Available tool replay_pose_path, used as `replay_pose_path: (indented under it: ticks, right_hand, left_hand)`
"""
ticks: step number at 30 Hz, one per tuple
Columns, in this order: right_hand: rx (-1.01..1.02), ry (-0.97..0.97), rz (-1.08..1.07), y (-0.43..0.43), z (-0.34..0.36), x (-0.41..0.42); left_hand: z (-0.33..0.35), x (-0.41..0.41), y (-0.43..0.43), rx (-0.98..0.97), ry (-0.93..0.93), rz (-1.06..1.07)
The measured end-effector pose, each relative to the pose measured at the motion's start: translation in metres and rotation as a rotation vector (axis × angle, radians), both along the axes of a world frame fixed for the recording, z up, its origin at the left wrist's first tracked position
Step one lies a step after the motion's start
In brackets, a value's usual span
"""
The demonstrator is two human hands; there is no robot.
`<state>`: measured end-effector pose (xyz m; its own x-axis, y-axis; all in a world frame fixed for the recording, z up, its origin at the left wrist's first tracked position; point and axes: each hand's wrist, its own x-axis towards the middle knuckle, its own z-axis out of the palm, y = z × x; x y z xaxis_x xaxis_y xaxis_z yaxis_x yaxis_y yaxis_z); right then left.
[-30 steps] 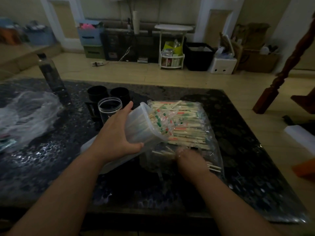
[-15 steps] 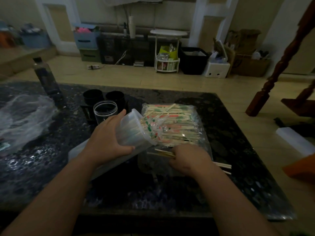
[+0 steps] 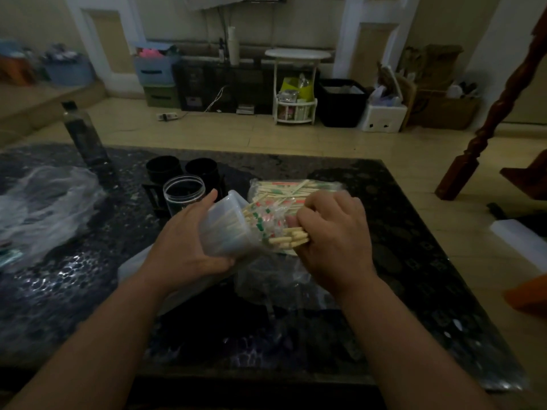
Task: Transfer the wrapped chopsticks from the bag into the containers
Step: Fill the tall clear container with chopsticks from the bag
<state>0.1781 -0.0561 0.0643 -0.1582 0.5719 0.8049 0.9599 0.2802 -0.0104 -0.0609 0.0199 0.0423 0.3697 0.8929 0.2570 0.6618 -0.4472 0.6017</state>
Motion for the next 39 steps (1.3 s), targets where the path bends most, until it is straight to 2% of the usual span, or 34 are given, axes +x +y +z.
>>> replay_pose_path:
  ticks: [10,13,16,19,30,33,36,39]
  right_hand:
    - [0.133,0.524,0.086,0.006,-0.003,0.004]
    - [0.146,0.771,0.147,0.009,0.002,0.001]
    - [0.117,1.055,0.219,0.009,0.011,-0.009]
    - [0.014,1.228,0.289,0.007,0.011,-0.017]
    - [-0.296,1.402,0.410,0.009,0.008,-0.017]
    - [-0.433,1.389,0.352,0.014,0.004,-0.015]
    - [-0.639,1.489,0.348,0.018,0.001,-0.015]
    - [-0.655,1.590,0.357,0.018,0.003,-0.015]
  left_hand:
    - [0.000,0.004,0.000,0.001,0.022,-0.010]
    - [0.000,0.004,0.000,0.004,0.034,-0.002]
    - [-0.001,0.004,-0.001,-0.012,0.041,-0.007]
    - [-0.001,0.005,-0.001,-0.028,0.047,-0.013]
    - [-0.001,0.007,-0.002,-0.036,0.070,-0.036]
    - [-0.002,0.007,-0.002,-0.043,0.077,-0.046]
    - [-0.002,0.007,-0.002,-0.054,0.090,-0.059]
    - [-0.002,0.007,-0.002,-0.058,0.101,-0.070]
